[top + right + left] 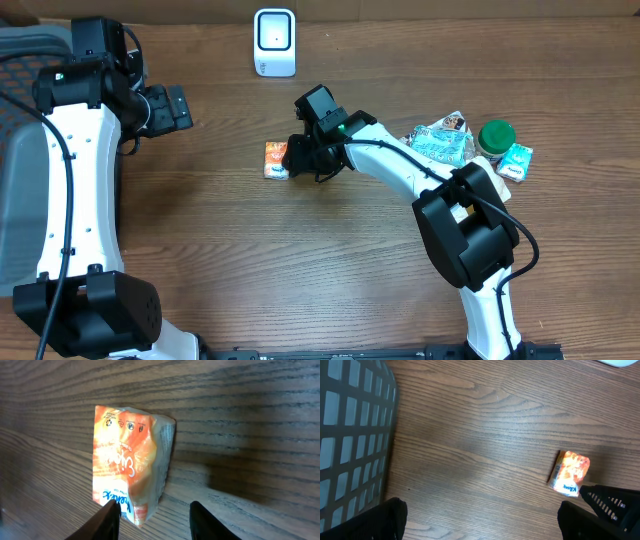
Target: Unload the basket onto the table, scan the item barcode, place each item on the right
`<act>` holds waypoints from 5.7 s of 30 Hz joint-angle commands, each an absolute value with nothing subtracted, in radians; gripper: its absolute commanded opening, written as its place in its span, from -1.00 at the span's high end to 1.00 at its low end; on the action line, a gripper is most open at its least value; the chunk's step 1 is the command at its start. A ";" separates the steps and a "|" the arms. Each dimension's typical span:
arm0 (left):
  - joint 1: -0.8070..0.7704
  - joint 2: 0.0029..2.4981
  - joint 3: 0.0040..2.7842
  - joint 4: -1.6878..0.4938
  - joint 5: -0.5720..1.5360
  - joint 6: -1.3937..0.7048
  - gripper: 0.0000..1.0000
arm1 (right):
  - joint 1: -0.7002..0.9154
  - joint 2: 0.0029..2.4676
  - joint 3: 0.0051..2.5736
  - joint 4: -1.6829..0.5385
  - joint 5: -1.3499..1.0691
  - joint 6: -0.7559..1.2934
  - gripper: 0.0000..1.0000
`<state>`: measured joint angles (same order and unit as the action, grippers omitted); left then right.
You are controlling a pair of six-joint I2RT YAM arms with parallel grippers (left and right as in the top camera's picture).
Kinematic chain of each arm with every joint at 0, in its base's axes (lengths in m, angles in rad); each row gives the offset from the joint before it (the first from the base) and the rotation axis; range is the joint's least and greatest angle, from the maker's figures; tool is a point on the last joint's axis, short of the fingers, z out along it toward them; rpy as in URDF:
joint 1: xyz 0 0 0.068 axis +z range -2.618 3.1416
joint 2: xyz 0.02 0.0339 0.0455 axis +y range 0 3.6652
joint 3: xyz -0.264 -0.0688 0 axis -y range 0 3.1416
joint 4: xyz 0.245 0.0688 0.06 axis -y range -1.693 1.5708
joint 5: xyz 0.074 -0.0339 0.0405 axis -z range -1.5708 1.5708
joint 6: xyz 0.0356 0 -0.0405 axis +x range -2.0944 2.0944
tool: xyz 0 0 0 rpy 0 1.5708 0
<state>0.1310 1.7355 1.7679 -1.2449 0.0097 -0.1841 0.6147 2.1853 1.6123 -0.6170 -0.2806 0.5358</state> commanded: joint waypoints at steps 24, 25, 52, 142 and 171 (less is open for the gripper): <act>0.129 1.741 1.775 -1.245 -0.001 -0.187 -0.99 | 0.638 2.251 1.595 -0.611 -0.331 0.673 0.92; 0.129 1.741 1.775 -1.245 0.000 -0.187 -0.99 | 0.632 2.248 1.600 -0.622 -0.347 0.654 0.92; 0.129 1.741 1.775 -1.245 -0.001 -0.187 -0.99 | 0.361 1.961 1.615 -0.701 -1.570 0.257 0.92; 0.129 1.741 1.775 -1.245 -0.001 -0.187 -0.99 | 0.590 2.580 2.303 -0.122 0.354 -1.028 0.92; 0.129 1.741 1.775 -1.245 -0.001 -0.187 -0.99 | 0.599 2.417 2.304 -0.223 0.337 -0.653 0.92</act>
